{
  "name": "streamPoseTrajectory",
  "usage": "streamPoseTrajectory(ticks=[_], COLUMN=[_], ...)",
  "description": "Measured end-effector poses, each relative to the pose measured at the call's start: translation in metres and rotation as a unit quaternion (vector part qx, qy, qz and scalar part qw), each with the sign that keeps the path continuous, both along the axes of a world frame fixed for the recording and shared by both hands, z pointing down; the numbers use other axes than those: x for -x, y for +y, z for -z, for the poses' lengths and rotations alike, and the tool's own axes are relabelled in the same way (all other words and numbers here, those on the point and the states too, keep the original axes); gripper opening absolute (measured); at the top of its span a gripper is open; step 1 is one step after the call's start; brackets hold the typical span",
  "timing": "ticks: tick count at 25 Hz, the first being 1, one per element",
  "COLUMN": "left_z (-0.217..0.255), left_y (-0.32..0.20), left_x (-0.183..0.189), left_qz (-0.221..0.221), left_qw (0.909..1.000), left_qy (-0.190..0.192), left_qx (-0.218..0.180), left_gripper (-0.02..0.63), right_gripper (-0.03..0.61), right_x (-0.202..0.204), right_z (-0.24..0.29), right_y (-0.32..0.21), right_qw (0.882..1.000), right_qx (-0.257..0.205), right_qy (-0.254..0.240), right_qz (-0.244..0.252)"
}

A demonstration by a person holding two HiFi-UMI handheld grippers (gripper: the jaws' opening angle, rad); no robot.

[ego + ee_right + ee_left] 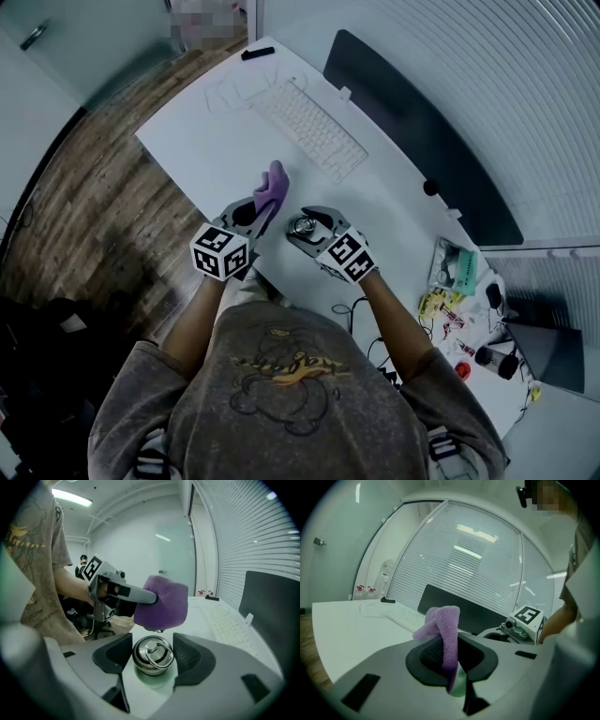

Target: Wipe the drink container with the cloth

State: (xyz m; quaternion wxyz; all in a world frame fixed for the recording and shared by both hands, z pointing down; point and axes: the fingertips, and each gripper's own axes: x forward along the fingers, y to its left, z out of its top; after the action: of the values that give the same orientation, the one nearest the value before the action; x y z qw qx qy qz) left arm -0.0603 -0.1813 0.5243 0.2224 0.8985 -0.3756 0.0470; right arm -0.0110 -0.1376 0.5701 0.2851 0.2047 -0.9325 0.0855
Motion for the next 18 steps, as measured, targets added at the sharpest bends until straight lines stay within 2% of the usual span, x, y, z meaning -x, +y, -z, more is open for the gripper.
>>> streamPoseTrajectory(ticks=[3, 11, 15, 18], left_z=[-0.001, -0.008, -0.012, -0.018], left_y=[-0.003, -0.017, -0.024, -0.026], left_x=[-0.003, -0.009, -0.022, -0.039], left_qz=[-0.005, -0.023, -0.063, -0.120], left_qw=[1.0000, 0.9997, 0.9980, 0.9922], left_qy=[0.001, -0.003, 0.006, 0.030], left_qx=[0.002, 0.002, 0.002, 0.020], left_gripper=[0.052, 0.052, 0.052, 0.052], right_gripper=[0.270, 0.268, 0.268, 0.268], right_x=[-0.002, -0.002, -0.003, -0.002], right_z=[-0.006, -0.006, -0.005, -0.004], right_y=[0.003, 0.002, 0.001, 0.001], right_qw=[1.000, 1.000, 1.000, 1.000], right_qx=[-0.002, 0.001, 0.005, 0.006], right_qy=[0.022, 0.010, 0.005, 0.001], right_qz=[0.011, 0.005, -0.002, -0.008])
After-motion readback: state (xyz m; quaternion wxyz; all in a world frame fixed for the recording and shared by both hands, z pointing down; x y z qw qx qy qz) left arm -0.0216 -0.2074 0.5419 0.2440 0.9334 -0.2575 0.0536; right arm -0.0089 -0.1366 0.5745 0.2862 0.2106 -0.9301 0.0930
